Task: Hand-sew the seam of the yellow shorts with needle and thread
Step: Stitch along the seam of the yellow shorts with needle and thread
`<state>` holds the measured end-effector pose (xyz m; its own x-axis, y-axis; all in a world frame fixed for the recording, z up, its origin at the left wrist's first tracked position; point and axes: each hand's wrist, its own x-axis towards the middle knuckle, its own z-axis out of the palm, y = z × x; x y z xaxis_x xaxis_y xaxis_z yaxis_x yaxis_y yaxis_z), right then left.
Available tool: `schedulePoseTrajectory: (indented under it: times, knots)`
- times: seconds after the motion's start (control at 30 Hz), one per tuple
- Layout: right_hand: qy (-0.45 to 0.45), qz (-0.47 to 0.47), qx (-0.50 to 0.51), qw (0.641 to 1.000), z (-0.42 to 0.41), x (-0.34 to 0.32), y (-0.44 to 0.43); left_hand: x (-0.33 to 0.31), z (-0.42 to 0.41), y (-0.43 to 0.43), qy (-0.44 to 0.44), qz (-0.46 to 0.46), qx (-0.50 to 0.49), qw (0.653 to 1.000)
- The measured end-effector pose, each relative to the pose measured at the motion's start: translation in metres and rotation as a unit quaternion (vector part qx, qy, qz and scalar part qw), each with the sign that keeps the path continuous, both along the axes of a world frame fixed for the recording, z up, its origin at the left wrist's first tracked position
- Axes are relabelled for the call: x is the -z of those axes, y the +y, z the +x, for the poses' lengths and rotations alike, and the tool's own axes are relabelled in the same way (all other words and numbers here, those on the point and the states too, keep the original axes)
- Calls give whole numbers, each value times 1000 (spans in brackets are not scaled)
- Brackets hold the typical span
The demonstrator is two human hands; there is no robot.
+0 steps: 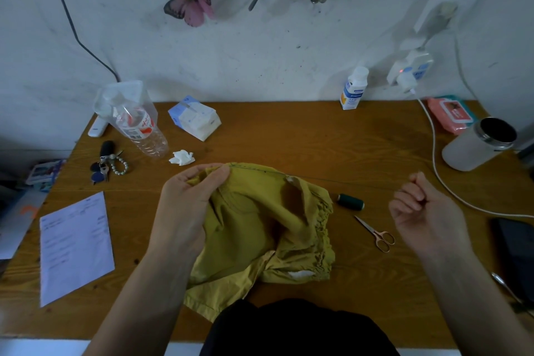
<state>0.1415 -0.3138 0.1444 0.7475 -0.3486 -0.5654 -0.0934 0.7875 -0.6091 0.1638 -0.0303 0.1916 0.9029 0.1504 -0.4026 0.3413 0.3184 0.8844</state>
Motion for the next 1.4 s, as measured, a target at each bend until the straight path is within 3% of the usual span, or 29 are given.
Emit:
schedulePoseTrajectory:
  times: [0.73, 1.13, 1.3, 1.37, 1.4]
  knots:
    - [69, 14, 105, 992, -4, 28, -33, -6, 7, 11, -1, -2, -43, 999]
    - [67, 10, 63, 996, -1, 23, -11, -10, 2, 5, 25, -22, 2, 999]
    - [8, -100, -60, 993, -2, 3, 22, -16, -6, -3, 25, -32, 55, 998]
    - [-68, -207, -152, 964, -6, -12, 39, -19, -10, -7, 22, -27, 81, 996]
    - [-111, -290, -202, 929, -8, -21, 47, -21, -12, -9, 22, -23, 95, 995]
